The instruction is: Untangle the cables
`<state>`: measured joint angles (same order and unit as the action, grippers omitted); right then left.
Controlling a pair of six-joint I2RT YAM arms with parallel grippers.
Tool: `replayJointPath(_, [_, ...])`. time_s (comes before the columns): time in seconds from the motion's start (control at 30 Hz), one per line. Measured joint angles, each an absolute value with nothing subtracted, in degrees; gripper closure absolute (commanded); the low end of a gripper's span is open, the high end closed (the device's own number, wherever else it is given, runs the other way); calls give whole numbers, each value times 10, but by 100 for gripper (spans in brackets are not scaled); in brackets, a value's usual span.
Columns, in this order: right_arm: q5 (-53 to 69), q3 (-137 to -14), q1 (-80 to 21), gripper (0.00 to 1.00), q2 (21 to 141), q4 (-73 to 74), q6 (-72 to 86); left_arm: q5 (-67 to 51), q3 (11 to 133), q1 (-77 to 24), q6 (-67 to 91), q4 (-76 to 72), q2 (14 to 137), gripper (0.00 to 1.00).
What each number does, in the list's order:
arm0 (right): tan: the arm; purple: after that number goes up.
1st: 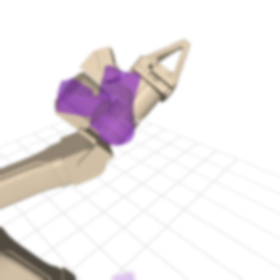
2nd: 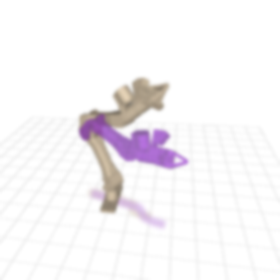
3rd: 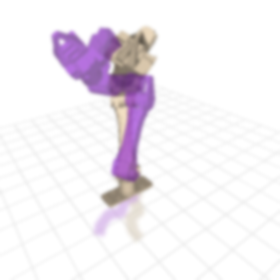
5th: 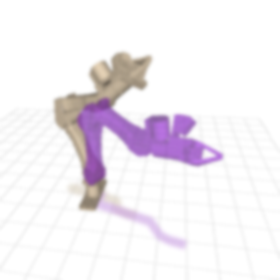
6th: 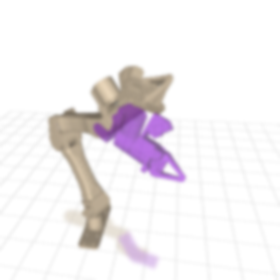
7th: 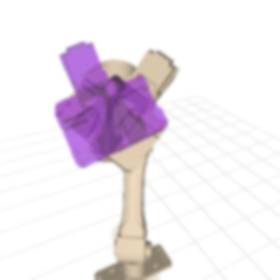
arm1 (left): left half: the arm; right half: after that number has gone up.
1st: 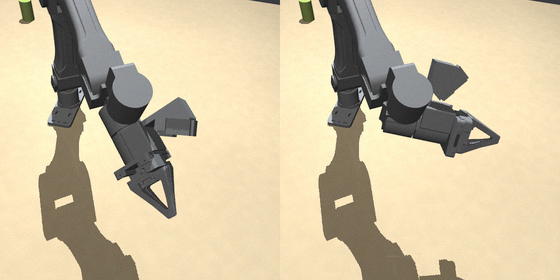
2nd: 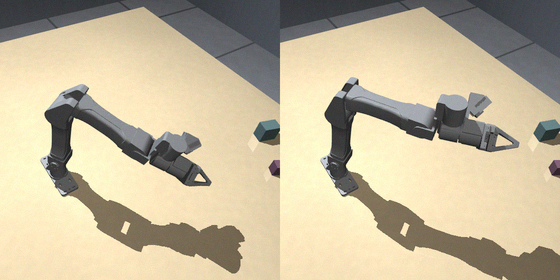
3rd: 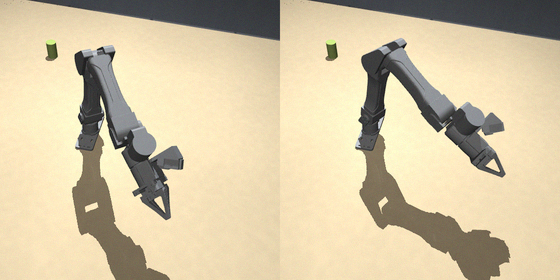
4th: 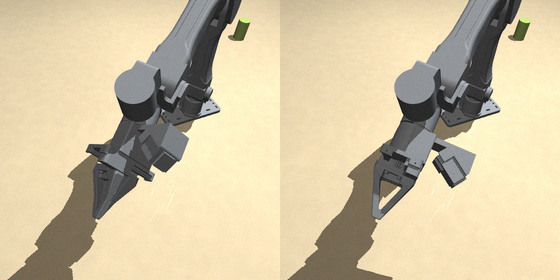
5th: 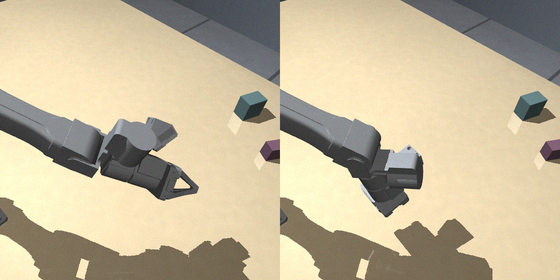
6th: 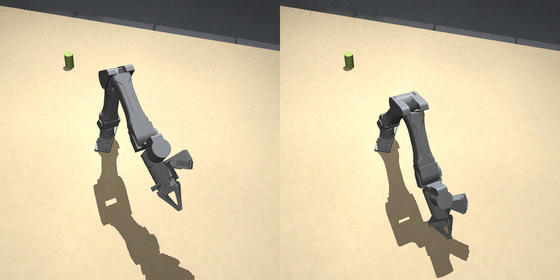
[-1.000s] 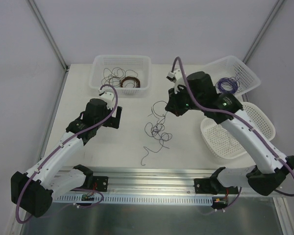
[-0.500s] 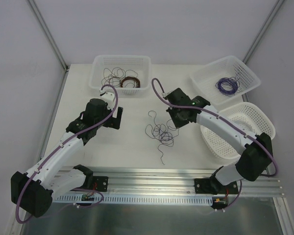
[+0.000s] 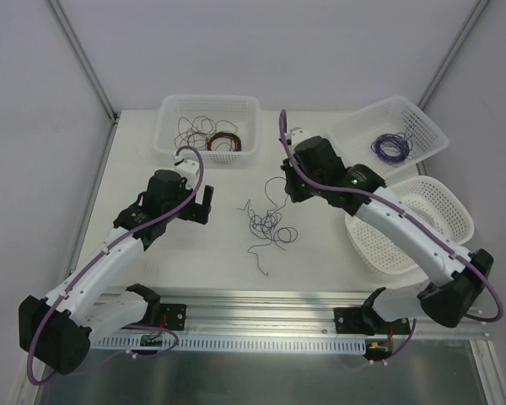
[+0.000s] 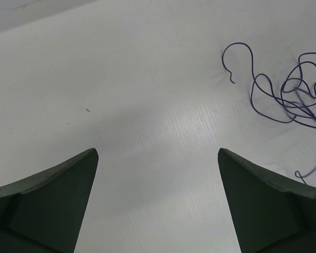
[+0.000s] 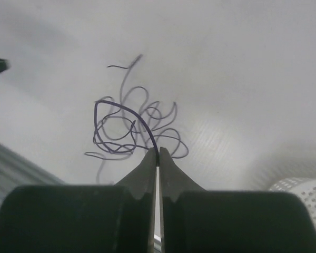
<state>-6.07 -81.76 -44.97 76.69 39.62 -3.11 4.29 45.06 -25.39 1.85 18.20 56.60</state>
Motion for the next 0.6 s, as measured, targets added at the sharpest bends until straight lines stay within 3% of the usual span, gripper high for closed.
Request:
replayJointPath(0.1, [-115,-776,-447,99,818,394,-23,20,451,-254,18,182,566,1])
replayJointPath(0.23, [-98,-707,-446,99,834,398,-8,-36,450,-255,24,179,558,1])
replayJointPath(0.6, [-22,-762,-457,99,776,365,15,-97,385,-409,85,79,536,1])
